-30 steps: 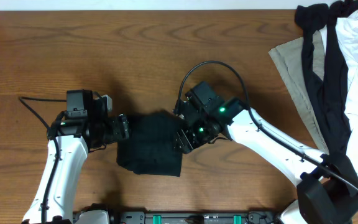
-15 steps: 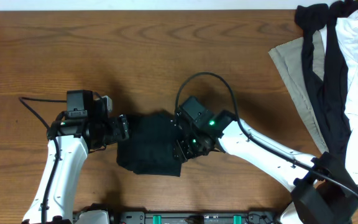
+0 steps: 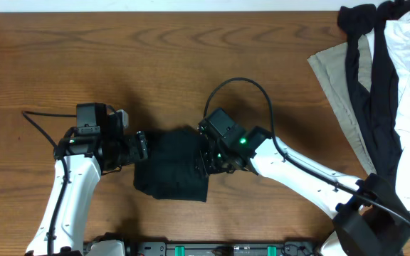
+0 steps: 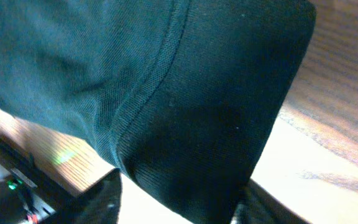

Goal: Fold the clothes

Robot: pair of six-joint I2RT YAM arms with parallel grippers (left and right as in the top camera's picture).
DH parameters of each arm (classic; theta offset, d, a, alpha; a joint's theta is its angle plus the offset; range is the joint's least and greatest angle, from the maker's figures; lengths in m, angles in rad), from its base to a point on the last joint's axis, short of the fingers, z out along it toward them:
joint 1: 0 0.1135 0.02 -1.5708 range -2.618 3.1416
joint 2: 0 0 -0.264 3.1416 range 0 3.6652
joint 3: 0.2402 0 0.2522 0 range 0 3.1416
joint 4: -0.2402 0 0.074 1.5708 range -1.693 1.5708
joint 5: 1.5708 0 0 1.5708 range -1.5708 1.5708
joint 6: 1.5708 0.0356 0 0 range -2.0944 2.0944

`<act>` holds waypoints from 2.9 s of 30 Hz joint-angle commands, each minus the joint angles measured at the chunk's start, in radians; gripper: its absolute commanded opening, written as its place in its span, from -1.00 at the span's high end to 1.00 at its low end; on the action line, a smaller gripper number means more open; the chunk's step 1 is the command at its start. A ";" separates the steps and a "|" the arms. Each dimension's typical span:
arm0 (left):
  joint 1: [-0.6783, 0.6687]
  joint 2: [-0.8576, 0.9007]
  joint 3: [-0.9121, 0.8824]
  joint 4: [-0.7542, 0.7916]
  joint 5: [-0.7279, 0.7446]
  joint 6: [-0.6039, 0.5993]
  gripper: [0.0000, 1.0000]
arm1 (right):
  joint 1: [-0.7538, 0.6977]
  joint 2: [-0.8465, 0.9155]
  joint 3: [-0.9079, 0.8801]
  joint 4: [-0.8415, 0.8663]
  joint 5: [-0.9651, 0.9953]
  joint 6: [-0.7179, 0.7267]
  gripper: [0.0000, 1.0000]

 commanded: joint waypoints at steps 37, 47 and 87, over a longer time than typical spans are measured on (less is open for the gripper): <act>0.004 0.005 -0.005 -0.105 0.014 0.006 -0.61 | 0.055 0.005 -0.081 -0.159 0.224 0.076 -0.02; 0.004 0.005 -0.005 -0.040 0.215 0.129 -0.61 | -0.083 0.005 -0.034 -0.175 0.160 -0.097 -0.01; 0.004 0.486 -0.004 0.261 0.277 0.193 0.88 | -0.140 0.004 -0.034 -0.226 0.164 -0.103 -0.01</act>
